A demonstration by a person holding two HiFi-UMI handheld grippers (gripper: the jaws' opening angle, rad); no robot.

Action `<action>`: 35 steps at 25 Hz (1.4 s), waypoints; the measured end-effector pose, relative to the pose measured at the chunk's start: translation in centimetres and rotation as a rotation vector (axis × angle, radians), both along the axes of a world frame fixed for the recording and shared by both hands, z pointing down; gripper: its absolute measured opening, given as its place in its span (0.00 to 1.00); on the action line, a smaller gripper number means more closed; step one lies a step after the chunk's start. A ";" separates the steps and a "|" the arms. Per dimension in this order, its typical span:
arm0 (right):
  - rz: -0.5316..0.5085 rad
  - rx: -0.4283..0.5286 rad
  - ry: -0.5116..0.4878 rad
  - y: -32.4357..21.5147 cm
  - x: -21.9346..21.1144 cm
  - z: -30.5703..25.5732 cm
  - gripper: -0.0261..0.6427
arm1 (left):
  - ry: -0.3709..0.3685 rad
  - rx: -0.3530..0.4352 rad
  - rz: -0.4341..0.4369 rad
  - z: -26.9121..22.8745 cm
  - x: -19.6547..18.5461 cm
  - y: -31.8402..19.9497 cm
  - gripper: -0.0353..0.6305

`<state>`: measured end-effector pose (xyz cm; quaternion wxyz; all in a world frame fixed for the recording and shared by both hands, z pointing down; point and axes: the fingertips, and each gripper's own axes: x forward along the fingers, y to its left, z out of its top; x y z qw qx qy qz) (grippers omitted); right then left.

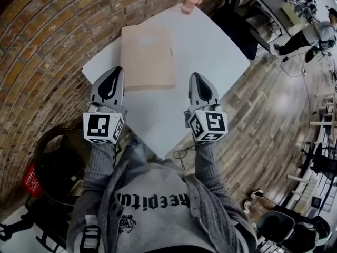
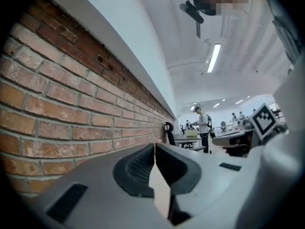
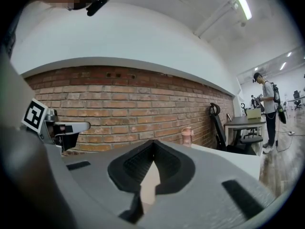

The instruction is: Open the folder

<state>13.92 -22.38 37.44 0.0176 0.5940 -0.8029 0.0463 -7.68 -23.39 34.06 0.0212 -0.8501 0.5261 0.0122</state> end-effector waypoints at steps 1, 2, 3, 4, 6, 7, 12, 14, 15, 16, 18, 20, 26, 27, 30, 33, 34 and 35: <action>0.001 -0.020 -0.001 -0.4 0.0 0.8 0.05 | -0.008 -0.015 0.008 0.8 0.1 -0.4 0.07; 0.003 -0.039 -0.003 -0.7 -0.1 1.7 0.05 | -0.016 -0.030 0.016 1.5 0.2 -0.7 0.07; 0.006 -0.059 -0.005 -0.9 -0.1 2.6 0.05 | -0.023 -0.046 0.024 2.3 0.3 -1.0 0.07; 0.010 -0.079 -0.007 -1.1 -0.2 3.4 0.05 | -0.030 -0.062 0.033 3.1 0.4 -1.3 0.07; 0.015 -0.118 -0.009 -1.4 -0.2 5.1 0.05 | -0.049 -0.089 0.051 4.5 0.6 -1.6 0.07; 0.016 -0.137 -0.009 -1.5 -0.2 5.9 0.05 | -0.064 -0.097 0.060 5.3 0.7 -1.7 0.07; 0.023 -0.217 -0.018 -2.2 -0.1 9.3 0.05 | -0.197 -0.110 0.109 8.9 1.5 -2.0 0.07; 0.022 -0.244 -0.008 -2.5 -0.2 10.6 0.05 | -0.260 -0.123 0.138 10.4 1.8 -2.0 0.07; 0.021 -0.257 -0.004 -2.7 -0.2 11.2 0.05 | -0.295 -0.128 0.155 11.1 2.1 -1.9 0.07; 0.019 -0.272 0.000 -2.9 -0.2 11.8 0.05 | -0.333 -0.133 0.171 11.7 2.3 -1.8 0.07; 0.016 -0.303 0.007 -3.3 -0.2 13.1 0.05 | -0.413 -0.143 0.197 12.8 2.6 -1.7 0.07; 0.012 -0.336 0.011 -3.7 -0.2 14.5 0.05 | -0.481 -0.151 0.214 13.8 2.8 -1.5 0.07; -0.014 -0.426 0.031 -4.3 -0.2 17.6 0.05 | -0.640 -0.158 0.271 16.4 3.7 -0.8 0.17; -0.015 -0.434 0.034 -4.4 -0.2 17.9 0.05 | -0.661 -0.158 0.275 16.7 3.8 -0.7 0.19; -0.022 -0.466 0.045 -4.6 -0.2 19.1 0.05 | -0.738 -0.147 0.286 17.7 4.0 -0.5 0.22; -0.031 -0.489 0.050 -4.7 -0.4 19.9 0.05 | -0.797 -0.142 0.315 18.7 4.3 0.0 0.26; -0.032 -0.490 0.048 -4.7 -0.4 19.9 0.04 | -0.816 -0.142 0.322 19.0 4.4 0.1 0.27; -0.034 -0.490 0.048 -4.7 -0.4 20.0 0.04 | -0.840 -0.139 0.324 19.3 4.3 0.2 0.28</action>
